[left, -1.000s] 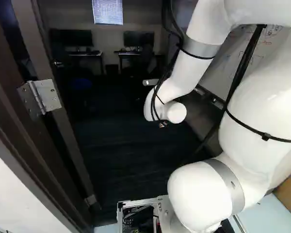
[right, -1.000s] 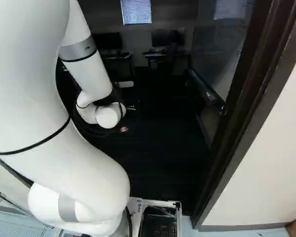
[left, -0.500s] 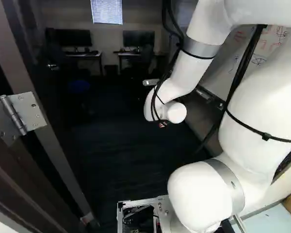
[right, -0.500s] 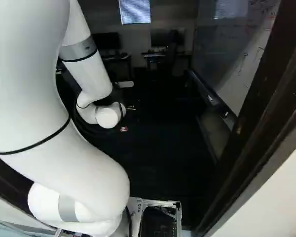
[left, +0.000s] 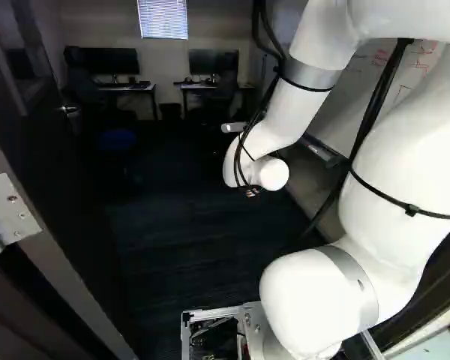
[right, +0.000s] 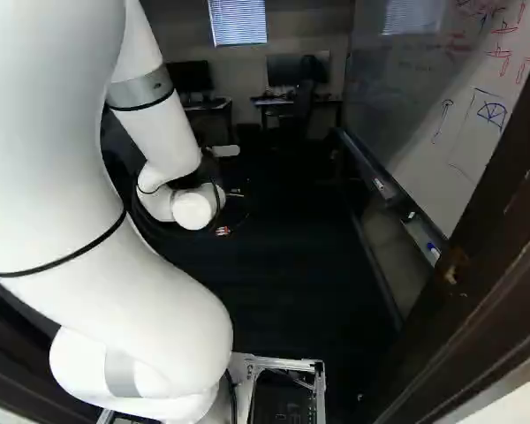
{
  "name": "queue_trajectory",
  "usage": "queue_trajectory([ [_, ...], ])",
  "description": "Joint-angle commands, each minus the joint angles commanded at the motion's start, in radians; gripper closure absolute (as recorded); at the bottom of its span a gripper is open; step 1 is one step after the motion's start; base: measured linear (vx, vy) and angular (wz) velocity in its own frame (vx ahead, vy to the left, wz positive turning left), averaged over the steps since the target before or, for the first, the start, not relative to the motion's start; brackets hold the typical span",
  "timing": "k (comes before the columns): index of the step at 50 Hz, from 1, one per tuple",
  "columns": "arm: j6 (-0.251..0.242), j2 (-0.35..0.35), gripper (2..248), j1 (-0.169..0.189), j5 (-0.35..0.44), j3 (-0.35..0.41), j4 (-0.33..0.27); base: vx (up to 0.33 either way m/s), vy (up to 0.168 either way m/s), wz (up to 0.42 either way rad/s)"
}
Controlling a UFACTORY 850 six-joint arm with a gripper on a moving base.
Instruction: Open the door and move inside
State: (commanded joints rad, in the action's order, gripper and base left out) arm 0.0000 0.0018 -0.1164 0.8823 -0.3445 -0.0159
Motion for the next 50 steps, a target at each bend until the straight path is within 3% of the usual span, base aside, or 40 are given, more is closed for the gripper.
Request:
queue_trajectory([
  [50, 0.0, 0.0, 3, 0.0, 0.0, 0.0, 0.0, 0.184, 0.005, -0.011],
])
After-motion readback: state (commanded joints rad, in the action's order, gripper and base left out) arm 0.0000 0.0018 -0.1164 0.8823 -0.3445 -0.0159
